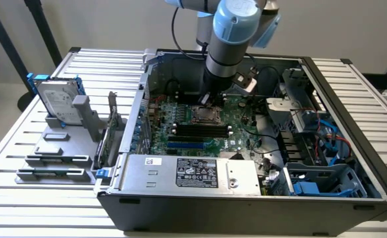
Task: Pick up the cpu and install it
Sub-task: 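Install the first cpu locking lever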
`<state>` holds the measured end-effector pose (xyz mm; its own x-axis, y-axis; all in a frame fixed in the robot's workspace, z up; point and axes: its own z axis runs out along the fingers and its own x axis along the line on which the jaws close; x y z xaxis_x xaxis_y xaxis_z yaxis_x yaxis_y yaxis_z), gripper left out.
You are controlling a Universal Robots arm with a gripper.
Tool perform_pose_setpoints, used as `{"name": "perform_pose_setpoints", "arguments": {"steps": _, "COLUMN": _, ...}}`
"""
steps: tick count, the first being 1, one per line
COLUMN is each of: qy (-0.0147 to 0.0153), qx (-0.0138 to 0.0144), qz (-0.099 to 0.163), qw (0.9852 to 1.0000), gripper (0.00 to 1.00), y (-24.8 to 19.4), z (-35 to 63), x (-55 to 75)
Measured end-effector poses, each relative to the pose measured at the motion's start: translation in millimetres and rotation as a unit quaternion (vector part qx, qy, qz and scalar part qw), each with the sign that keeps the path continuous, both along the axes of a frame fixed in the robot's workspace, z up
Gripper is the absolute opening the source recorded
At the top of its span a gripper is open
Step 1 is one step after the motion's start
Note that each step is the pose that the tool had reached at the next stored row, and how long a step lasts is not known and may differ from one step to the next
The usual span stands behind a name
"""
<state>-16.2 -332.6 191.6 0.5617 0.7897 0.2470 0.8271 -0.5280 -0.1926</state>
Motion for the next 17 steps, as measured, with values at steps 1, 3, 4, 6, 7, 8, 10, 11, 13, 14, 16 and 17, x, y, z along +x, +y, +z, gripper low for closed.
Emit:
{"name": "perform_pose_setpoints", "arguments": {"steps": 1, "qy": 0.0008, "qx": 0.0001, "qz": 0.000, "qw": 1.0000, "gripper": 0.11, "y": -0.1, "z": 0.0, "x": 0.3}}
{"name": "perform_pose_setpoints", "arguments": {"steps": 3, "qy": 0.0024, "qx": 0.0001, "qz": 0.000, "qw": 1.0000, "gripper": 0.11, "y": -0.3, "z": 0.2, "x": 1.0}}
{"name": "perform_pose_setpoints", "arguments": {"steps": 4, "qy": 0.0030, "qx": 0.0001, "qz": 0.000, "qw": 1.0000, "gripper": 0.11, "y": -0.4, "z": 0.3, "x": 1.4}}
{"name": "perform_pose_setpoints", "arguments": {"steps": 6, "qy": 0.0041, "qx": 0.0000, "qz": 0.000, "qw": 1.0000, "gripper": 0.11, "y": -0.5, "z": 0.5, "x": 2.1}}
{"name": "perform_pose_setpoints", "arguments": {"steps": 7, "qy": 0.0045, "qx": 0.0000, "qz": 0.000, "qw": 1.0000, "gripper": 0.11, "y": -0.5, "z": 0.7, "x": 2.4}}
{"name": "perform_pose_setpoints", "arguments": {"steps": 8, "qy": 0.0049, "qx": -0.0001, "qz": 0.000, "qw": 1.0000, "gripper": 0.11, "y": -0.6, "z": 1.0, "x": 2.7}}
{"name": "perform_pose_setpoints", "arguments": {"steps": 10, "qy": 0.0057, "qx": -0.0001, "qz": 0.000, "qw": 1.0000, "gripper": 0.11, "y": -0.7, "z": 1.7, "x": 2.8}}
{"name": "perform_pose_setpoints", "arguments": {"steps": 11, "qy": 0.0061, "qx": -0.0001, "qz": 0.000, "qw": 1.0000, "gripper": 0.11, "y": -0.7, "z": 2.0, "x": 2.9}}
{"name": "perform_pose_setpoints", "arguments": {"steps": 13, "qy": 0.0067, "qx": 0.0000, "qz": 0.000, "qw": 1.0000, "gripper": 0.11, "y": -0.8, "z": 2.3, "x": 3.0}}
{"name": "perform_pose_setpoints", "arguments": {"steps": 14, "qy": 0.0070, "qx": 0.0000, "qz": 0.000, "qw": 1.0000, "gripper": 0.11, "y": -0.9, "z": 2.4, "x": 3.1}}
{"name": "perform_pose_setpoints", "arguments": {"steps": 16, "qy": 0.0075, "qx": -0.0002, "qz": 0.000, "qw": 1.0000, "gripper": 0.11, "y": -1.1, "z": 2.5, "x": 3.3}}
{"name": "perform_pose_setpoints", "arguments": {"steps": 17, "qy": 0.0077, "qx": -0.0002, "qz": 0.000, "qw": 1.0000, "gripper": 0.11, "y": -1.2, "z": 2.5, "x": 3.5}}
